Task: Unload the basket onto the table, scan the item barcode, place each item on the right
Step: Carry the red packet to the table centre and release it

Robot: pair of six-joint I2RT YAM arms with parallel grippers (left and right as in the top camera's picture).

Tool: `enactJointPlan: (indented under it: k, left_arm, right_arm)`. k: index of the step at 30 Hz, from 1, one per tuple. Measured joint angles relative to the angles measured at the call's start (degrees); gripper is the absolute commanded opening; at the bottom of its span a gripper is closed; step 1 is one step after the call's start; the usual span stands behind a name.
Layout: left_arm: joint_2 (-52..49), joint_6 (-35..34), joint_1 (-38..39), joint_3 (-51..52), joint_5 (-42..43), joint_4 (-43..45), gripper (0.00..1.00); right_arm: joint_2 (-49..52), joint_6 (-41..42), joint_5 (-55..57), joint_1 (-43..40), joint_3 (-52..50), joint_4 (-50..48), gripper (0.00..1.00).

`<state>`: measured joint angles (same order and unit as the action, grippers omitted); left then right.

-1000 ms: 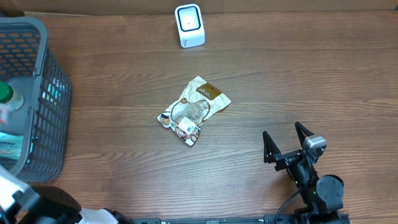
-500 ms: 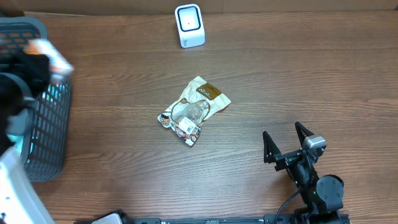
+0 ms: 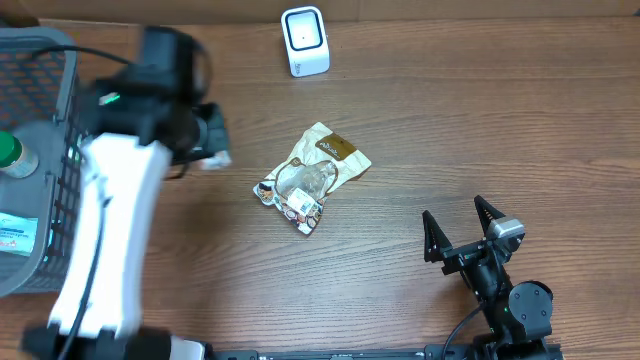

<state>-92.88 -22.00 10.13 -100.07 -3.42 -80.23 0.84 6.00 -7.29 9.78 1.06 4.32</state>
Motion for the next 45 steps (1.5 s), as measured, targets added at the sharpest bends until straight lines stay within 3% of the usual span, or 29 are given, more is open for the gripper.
enactJointPlan:
  k: [7, 16, 25, 36, 37, 38, 39, 41, 42, 45]
  left_arm:
    - [-10.3, 0.0, 4.5, 9.6, -8.5, 10.4, 0.04]
    - [-20.6, 0.2, 4.8, 10.5, -13.5, 17.6, 0.04]
    - [-27.9, 1.5, 6.8, 10.5, -11.2, 18.8, 0.04]
    - [-28.2, 5.9, 15.1, 10.5, -7.2, 13.9, 0.04]
    - [-28.2, 5.9, 15.4, 10.5, -7.0, 13.6, 0.06]
    - [-28.2, 6.0, 15.4, 10.5, -6.7, 13.4, 0.17]
    - [-28.2, 6.3, 15.3, 10.5, -6.6, 13.2, 0.41]
    - [-28.2, 6.5, 15.0, 10.5, -6.4, 12.4, 0.72]
    - [-28.2, 6.5, 14.8, 10.5, -6.4, 11.7, 0.8]
    - [-28.2, 6.2, 14.0, 9.5, -6.7, 7.2, 0.83]
  right_arm:
    - [0.0, 0.0, 0.0, 0.0, 0.0, 0.0, 1.0]
    - [0.0, 0.0, 0.0, 0.0, 0.0, 0.0, 1.0]
    - [0.0, 0.0, 0.0, 0.0, 0.0, 0.0, 1.0]
    - [0.0, 0.0, 0.0, 0.0, 0.0, 0.0, 1.0]
    - [0.0, 0.0, 0.0, 0.0, 0.0, 0.0, 1.0]
    - [0.0, 0.0, 0.0, 0.0, 0.0, 0.0, 1.0]
    - [0.0, 0.0, 0.0, 0.0, 0.0, 0.0, 1.0]
    - [0.0, 0.0, 0.0, 0.0, 0.0, 0.0, 1.0]
    - [0.0, 0.0, 0.0, 0.0, 0.0, 0.0, 1.0]
    - [0.0, 0.0, 0.0, 0.0, 0.0, 0.0, 1.0]
